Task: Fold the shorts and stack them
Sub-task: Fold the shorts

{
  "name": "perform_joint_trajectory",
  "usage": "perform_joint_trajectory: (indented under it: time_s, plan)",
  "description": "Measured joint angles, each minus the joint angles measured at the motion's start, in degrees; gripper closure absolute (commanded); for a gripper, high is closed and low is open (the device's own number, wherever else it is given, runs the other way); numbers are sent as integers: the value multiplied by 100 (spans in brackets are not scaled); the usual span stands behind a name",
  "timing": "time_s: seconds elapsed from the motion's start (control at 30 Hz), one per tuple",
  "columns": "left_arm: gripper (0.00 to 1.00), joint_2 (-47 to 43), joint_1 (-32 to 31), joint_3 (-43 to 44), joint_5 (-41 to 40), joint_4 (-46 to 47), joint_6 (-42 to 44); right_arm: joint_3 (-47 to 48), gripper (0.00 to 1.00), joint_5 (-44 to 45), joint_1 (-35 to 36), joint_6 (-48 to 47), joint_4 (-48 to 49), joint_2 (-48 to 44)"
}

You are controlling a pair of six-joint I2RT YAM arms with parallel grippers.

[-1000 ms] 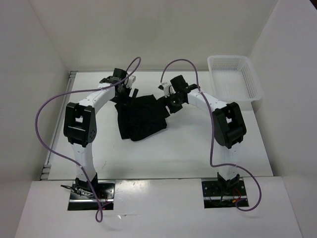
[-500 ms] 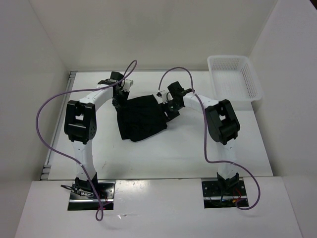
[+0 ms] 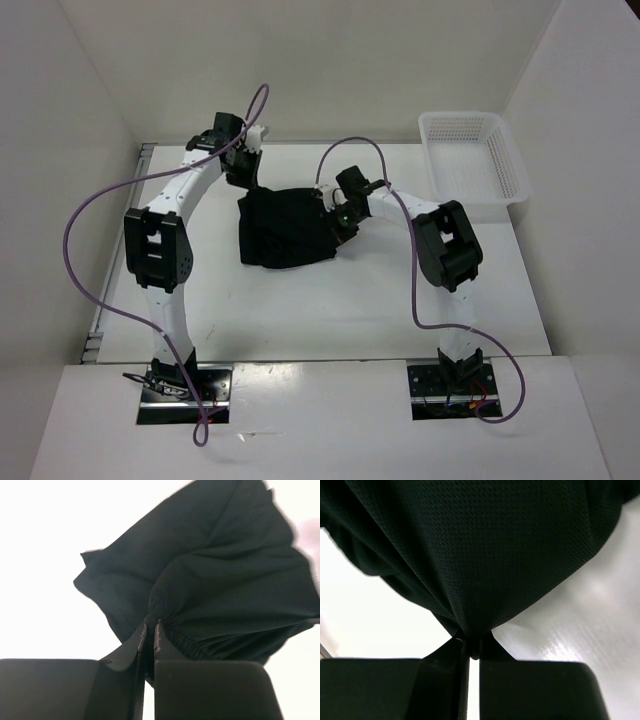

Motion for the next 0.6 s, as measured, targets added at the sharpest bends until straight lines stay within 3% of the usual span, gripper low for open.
perform_joint_trajectory:
  time_s: [0.2, 0.23, 0.3, 0.37, 0.4, 0.43, 0.53, 0.6]
  plan:
    - [100, -133, -4, 369, -122, 13, 0, 328, 99, -44, 2, -31, 11, 31]
    - [98, -133, 0, 354, -186, 44, 0, 356, 92, -44, 7, -28, 4, 31]
    - [78, -114, 24, 260, -280, 94, 9, 400, 83, -44, 15, -20, -4, 44]
    - [59, -33, 57, 227, -363, 168, 26, 455, 58, -44, 31, 9, -17, 83]
    - [38, 48, 79, 223, -404, 229, 35, 501, 50, -37, 37, 39, -24, 118]
    - [28, 136, 101, 223, -459, 286, 44, 544, 47, -20, 39, 44, -24, 160]
    - [12, 319, 186, 223, -549, 323, 26, 619, 39, 68, 39, 4, -33, 225]
    - [12, 297, 227, 229, -570, 299, 11, 651, 34, 114, 39, -13, -44, 225]
